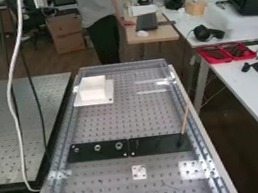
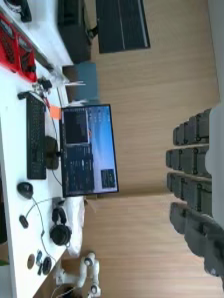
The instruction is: Grab the pcb board and place it in the clear container
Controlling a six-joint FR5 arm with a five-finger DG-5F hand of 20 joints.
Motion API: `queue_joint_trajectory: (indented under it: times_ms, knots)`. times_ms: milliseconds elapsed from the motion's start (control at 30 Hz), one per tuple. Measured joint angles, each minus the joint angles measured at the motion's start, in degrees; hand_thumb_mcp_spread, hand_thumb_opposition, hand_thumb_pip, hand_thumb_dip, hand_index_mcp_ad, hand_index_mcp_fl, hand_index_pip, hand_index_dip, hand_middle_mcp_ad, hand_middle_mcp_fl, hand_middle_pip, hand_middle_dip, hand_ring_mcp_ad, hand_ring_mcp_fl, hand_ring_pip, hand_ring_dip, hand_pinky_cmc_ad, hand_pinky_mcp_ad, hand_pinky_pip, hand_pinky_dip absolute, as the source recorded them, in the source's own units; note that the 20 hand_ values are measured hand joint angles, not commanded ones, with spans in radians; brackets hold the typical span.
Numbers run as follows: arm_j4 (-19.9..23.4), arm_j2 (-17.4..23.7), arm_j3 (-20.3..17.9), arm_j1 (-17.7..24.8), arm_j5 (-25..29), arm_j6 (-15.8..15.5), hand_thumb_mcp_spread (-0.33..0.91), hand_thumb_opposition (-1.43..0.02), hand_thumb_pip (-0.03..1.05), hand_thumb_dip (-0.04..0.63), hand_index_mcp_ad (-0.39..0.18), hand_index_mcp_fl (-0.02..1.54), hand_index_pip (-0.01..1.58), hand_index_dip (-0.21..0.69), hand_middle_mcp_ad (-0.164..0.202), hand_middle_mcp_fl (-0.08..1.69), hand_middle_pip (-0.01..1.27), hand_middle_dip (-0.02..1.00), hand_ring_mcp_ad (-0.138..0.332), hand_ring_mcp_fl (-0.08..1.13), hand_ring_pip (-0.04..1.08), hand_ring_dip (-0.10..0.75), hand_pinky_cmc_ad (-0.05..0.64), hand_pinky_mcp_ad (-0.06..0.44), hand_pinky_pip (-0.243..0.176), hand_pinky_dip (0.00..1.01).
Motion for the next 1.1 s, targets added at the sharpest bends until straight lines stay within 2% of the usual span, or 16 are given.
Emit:
queue_joint_trajectory:
  times_ms: [133,200,267,333,433,500,567,600,667,733,867,933,1100]
  knots:
    - [0.2,0.0,0.0,-0.1,0.2,0.0,0.00,0.01,0.00,0.007,0.017,-0.01,0.01,0.016,0.026,0.01,0.01,0.03,0.021,0.01,0.01,0.012,0.051,0.051,-0.010,0.02]
    - [0.3,0.0,-0.1,-0.1,0.2,0.1,0.07,-0.14,0.07,0.007,0.024,-0.01,0.01,0.016,0.030,0.01,0.04,0.02,0.021,0.01,0.01,0.009,0.063,0.052,-0.010,0.06]
    - [0.4,0.0,-0.1,-0.1,0.2,0.1,0.12,-0.27,0.10,0.009,0.024,-0.01,0.02,0.016,0.030,0.00,0.06,0.03,0.042,0.01,0.02,-0.005,0.096,0.065,-0.010,0.14]
    - [0.4,0.0,-0.2,-0.1,0.2,0.2,0.14,-0.41,0.09,0.007,0.026,-0.01,0.03,0.016,0.030,0.00,0.08,0.03,0.096,0.01,0.04,-0.017,0.166,0.119,-0.038,0.20]
    - [0.5,0.1,-0.3,-0.1,0.2,0.3,0.17,-0.49,0.10,0.007,0.042,-0.01,0.04,0.016,0.045,0.01,0.10,0.02,0.138,0.00,0.05,-0.019,0.230,0.166,-0.058,0.25]
    - [0.6,0.1,-0.5,-0.1,0.3,0.5,0.17,-0.54,0.10,0.007,0.059,-0.01,0.06,0.016,0.063,0.01,0.11,0.03,0.164,0.01,0.05,-0.019,0.265,0.178,-0.075,0.28]
    - [0.7,0.2,-0.6,-0.1,0.3,0.6,0.16,-0.55,0.10,0.007,0.073,-0.01,0.06,0.016,0.075,0.01,0.12,0.03,0.175,0.01,0.07,-0.023,0.283,0.201,-0.091,0.31]
    - [0.7,0.2,-0.6,-0.1,0.3,0.6,0.17,-0.56,0.10,0.007,0.073,-0.01,0.06,0.016,0.077,0.01,0.12,0.03,0.188,0.01,0.07,-0.023,0.290,0.195,-0.091,0.31]
    - [0.7,0.2,-0.7,-0.1,0.3,0.7,0.16,-0.57,0.10,0.007,0.075,-0.01,0.06,0.016,0.077,0.01,0.12,0.03,0.183,0.01,0.07,-0.023,0.295,0.216,-0.099,0.32]
    - [0.7,0.3,-0.8,-0.1,0.3,0.8,0.19,-0.59,0.10,0.007,0.080,0.02,0.06,0.016,0.084,0.01,0.13,0.03,0.202,0.01,0.07,-0.023,0.312,0.215,-0.106,0.33]
    - [0.9,0.4,-1.1,-0.1,0.5,1.0,0.18,-0.59,0.10,0.007,0.086,0.03,0.07,0.016,0.091,0.01,0.13,0.03,0.199,0.02,0.07,-0.031,0.312,0.216,-0.103,0.34]
    - [1.0,0.4,-1.3,-0.1,0.5,1.0,0.19,-0.60,0.10,0.007,0.087,0.03,0.07,0.016,0.093,0.01,0.13,0.03,0.202,0.02,0.07,-0.035,0.314,0.216,-0.122,0.35]
    - [1.6,0.4,-1.8,0.0,0.7,0.9,0.19,-0.60,0.10,0.007,0.087,0.03,0.07,0.016,0.093,0.01,0.13,0.03,0.215,0.02,0.08,-0.035,0.328,0.213,-0.122,0.35]
